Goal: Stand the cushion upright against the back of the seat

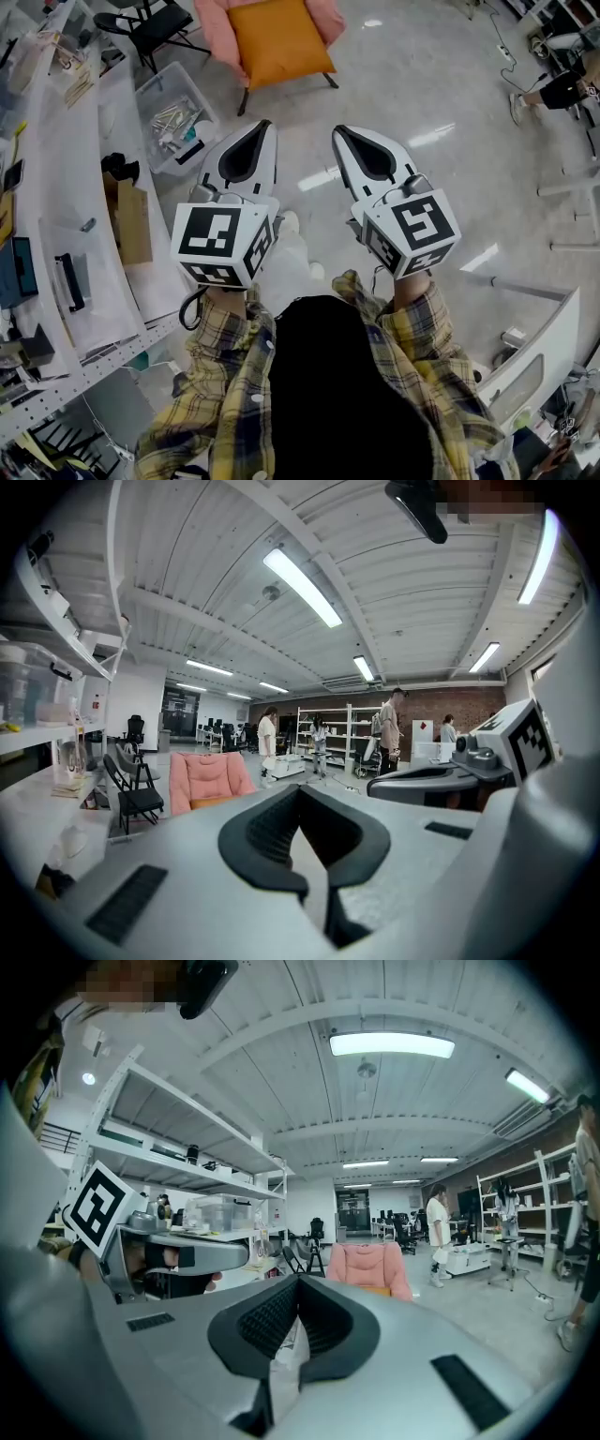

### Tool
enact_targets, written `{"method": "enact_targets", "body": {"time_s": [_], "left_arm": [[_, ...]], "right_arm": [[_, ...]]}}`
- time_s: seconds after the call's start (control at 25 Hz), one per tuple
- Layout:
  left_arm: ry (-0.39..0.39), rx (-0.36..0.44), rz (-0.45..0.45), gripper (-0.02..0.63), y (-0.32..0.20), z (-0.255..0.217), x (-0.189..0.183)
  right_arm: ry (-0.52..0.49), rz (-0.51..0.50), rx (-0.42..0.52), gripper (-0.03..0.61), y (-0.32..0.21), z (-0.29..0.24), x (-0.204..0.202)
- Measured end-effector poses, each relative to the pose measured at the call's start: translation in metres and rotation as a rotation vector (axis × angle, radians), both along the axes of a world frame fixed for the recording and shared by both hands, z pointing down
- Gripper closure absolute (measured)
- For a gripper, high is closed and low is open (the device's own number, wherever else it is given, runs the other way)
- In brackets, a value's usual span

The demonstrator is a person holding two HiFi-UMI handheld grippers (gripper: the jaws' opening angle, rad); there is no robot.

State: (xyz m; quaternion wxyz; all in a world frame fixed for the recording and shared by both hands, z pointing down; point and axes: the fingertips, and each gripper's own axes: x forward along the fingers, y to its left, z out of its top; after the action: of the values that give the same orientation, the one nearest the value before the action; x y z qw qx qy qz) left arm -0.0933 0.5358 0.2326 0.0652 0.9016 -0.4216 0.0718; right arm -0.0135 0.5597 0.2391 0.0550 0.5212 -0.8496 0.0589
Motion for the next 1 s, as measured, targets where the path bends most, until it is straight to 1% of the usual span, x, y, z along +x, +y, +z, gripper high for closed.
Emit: {"method": "enact_targets", "body": {"time_s": [0.4,0.6,0.8,1.0], "left_arm": [[0.009,-0.001,0.026,0.611,-0.090,-0.002,0.000],[0.006,0.001,0.051,0.611,-0.134,-0.001,-0.002],[-0.008,-0.009,0.067,0.611,-0.166,0.004,-0.008],[-0.019,-0.040,0.068,0.611,-0.191,0.017,-0.015]], "right_arm": [[0.036,0.000,0.012,0.561,-0.086,-0.005,-0.010],[0.039,0.024,0.012,0.561,-0.130,-0.003,-0.012],[0.033,0.036,0.000,0.561,-0.162,0.004,-0.017],[0.023,0.054,-0.025,0.561,-0.187,0.014,-0.017]]}}
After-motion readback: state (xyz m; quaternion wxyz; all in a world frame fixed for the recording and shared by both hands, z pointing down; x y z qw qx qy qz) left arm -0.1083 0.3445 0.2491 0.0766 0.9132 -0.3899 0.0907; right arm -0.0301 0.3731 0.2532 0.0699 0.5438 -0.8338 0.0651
